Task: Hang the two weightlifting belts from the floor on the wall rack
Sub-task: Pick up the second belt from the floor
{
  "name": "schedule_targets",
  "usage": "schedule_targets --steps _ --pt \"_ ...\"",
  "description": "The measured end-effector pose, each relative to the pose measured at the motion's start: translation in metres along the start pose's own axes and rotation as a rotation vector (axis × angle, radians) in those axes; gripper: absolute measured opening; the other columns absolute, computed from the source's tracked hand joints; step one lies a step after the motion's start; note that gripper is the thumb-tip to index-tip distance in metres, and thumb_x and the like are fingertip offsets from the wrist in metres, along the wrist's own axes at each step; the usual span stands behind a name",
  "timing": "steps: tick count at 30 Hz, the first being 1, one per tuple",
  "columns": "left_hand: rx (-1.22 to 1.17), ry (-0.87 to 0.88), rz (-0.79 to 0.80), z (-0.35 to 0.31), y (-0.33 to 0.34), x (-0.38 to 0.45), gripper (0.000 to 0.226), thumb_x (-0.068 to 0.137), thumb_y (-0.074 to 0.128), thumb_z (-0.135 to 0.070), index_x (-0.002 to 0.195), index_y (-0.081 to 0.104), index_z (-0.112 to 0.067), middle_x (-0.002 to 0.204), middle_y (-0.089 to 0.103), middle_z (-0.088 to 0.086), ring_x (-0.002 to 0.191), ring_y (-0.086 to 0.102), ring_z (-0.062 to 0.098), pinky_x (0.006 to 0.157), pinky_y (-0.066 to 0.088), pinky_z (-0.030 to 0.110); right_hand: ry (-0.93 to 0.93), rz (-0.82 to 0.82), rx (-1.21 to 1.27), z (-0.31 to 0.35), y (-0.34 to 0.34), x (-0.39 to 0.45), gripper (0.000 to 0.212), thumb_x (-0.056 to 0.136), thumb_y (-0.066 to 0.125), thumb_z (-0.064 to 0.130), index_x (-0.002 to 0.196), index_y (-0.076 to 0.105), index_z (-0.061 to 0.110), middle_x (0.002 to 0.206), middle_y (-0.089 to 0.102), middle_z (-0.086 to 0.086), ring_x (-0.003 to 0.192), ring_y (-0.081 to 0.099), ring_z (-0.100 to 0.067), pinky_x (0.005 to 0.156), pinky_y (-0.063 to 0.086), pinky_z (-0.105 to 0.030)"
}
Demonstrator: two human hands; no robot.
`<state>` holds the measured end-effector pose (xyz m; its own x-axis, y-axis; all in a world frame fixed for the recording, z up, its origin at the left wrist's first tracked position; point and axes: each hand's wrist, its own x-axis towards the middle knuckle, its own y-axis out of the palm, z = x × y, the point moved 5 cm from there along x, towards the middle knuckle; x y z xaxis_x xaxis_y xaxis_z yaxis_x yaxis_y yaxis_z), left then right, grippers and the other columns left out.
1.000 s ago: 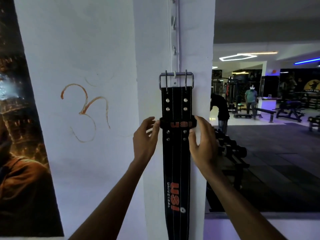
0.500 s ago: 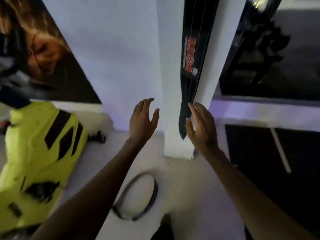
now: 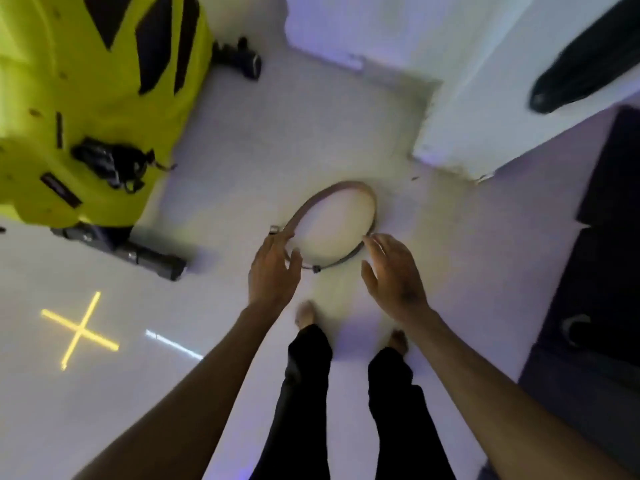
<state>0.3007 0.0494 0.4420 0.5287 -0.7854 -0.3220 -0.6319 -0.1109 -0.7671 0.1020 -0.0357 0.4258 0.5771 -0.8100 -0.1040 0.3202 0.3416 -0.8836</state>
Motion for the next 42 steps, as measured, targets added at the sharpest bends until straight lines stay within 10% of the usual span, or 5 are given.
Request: schedule_targets --steps 11,19,28,34,42 --pt "-0.036 -0.445 0.022 0.328 0.211 0.1 0.032 0.096 0.055 -0.017 0.128 0.062 -0.017 0.125 0.069 0.002 0.11 0.066 0.021 0.096 0.054 0.038 -0.086 0.361 0.022 -0.012 0.437 0.092 0.037 0.091 0.054 0.023 0.12 0.057 0.0 0.111 0.065 -0.019 0.106 0.06 -0.036 0.087 0.051 -0.044" --pt "-0.212 -0.619 -0.034 0.426 0.3 0.116 0.03 0.099 0.052 -0.017 0.126 0.064 -0.016 0.124 0.07 0.001 0.104 0.067 0.016 0.087 0.048 0.025 0.04 0.473 0.009 -0.028 0.574 0.144 0.035 0.089 0.059 0.024 0.119 0.056 0.006 0.115 0.063 -0.018 0.105 0.06 -0.038 0.086 0.047 -0.039" --pt "-0.433 -0.582 0.031 0.33 0.232 0.121 0.043 0.107 0.035 -0.037 0.076 0.051 -0.012 0.071 0.048 -0.003 0.069 0.045 0.02 0.068 0.033 0.034 0.133 0.517 0.233 -0.01 0.408 0.107 0.018 0.08 0.059 0.028 0.092 0.063 0.015 0.088 0.074 -0.001 0.083 0.07 -0.03 0.07 0.054 -0.038" --pt "-0.908 -0.385 0.13 0.193 0.157 0.13 0.014 0.1 0.061 -0.019 0.111 0.067 -0.014 0.094 0.069 -0.008 0.078 0.062 -0.009 0.079 0.05 0.012 0.346 0.495 0.473 -0.021 0.25 0.073 0.02 0.074 0.065 0.013 0.089 0.059 0.025 0.084 0.072 0.007 0.071 0.072 -0.021 0.073 0.059 -0.047" --pt "-0.946 -0.085 0.391 -0.002 0.081 0.107 0.023 0.091 0.07 -0.007 0.114 0.068 -0.004 0.096 0.073 0.0 0.082 0.069 -0.002 0.083 0.053 0.015 0.441 0.25 0.777 -0.03 0.066 0.046 0.042 0.074 0.066 0.02 0.115 0.058 0.028 0.102 0.074 -0.003 0.096 0.071 -0.019 0.091 0.056 -0.047"
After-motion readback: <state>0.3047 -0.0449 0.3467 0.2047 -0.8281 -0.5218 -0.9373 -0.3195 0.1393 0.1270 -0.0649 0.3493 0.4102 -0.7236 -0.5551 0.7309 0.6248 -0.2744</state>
